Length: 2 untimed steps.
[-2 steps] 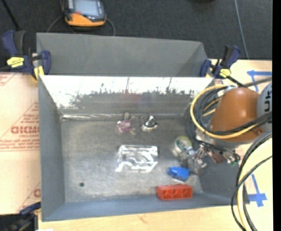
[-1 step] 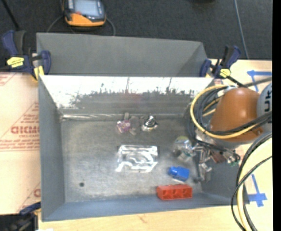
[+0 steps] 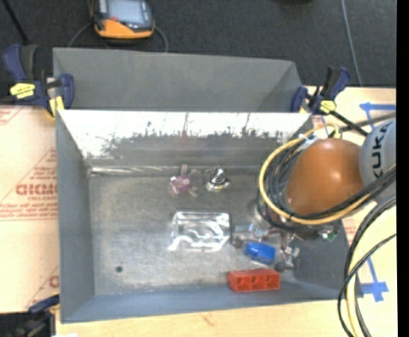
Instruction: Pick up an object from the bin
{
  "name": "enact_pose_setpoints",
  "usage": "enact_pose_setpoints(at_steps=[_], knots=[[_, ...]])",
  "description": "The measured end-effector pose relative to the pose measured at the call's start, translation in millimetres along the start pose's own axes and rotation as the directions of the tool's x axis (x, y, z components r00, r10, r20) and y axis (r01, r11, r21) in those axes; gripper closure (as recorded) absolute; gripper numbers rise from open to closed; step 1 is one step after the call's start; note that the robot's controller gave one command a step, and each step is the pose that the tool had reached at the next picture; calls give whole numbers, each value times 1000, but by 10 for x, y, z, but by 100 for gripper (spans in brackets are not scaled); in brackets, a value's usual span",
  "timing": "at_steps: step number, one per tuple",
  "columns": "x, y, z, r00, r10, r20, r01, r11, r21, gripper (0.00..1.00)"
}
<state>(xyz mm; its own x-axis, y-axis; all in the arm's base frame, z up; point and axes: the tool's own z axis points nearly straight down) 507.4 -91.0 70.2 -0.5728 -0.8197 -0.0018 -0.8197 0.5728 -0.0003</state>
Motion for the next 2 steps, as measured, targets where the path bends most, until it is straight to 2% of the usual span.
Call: enact_pose_setpoints(at_steps=[1,2], knots=[[5,-6,-1,1000,3,0,-3,1000,1,100],[-49,49,-1603,993,-115,2,115,993,10,100]])
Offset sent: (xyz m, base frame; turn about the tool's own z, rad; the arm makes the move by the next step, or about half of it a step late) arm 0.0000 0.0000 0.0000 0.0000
